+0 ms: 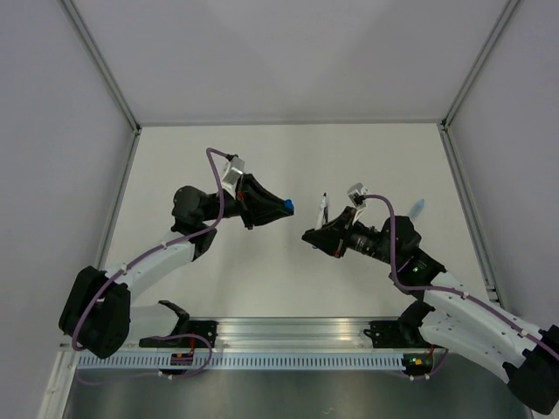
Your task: Insert the pens into the pen caps
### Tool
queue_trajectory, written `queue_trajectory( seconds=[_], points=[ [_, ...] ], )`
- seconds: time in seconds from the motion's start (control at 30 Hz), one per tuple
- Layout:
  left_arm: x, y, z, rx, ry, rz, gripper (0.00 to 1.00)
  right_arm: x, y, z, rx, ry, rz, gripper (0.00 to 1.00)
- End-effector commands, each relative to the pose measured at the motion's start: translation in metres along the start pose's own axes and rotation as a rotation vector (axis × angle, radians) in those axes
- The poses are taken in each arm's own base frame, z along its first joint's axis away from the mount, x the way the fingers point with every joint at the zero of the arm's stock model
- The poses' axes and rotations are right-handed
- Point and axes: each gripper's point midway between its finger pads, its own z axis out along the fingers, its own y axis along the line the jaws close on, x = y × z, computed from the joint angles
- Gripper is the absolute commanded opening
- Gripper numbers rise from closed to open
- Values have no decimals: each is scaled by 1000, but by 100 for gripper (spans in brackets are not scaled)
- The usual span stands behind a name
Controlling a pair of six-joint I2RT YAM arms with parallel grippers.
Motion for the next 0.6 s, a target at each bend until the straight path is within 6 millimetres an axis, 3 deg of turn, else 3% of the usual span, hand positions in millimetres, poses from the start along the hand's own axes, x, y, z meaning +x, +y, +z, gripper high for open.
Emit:
queue_trajectory(
  seconds=[0.0,0.3,0.43,0.57],
  points=[
    [-39,-32,-1,70,-125,44,2,-6,41,1,-190,-14,-111,2],
    [-61,-29,-6,-33,-247,-81,2,22,58,15,-251,99,-145,1],
    [-60,-33,-6,-22,-249,-104,2,31,60,20,-257,127,-146,0],
    [-45,-32,-3,-28,-203,-112,2,34,64,21,-271,137,-147,0]
  ],
)
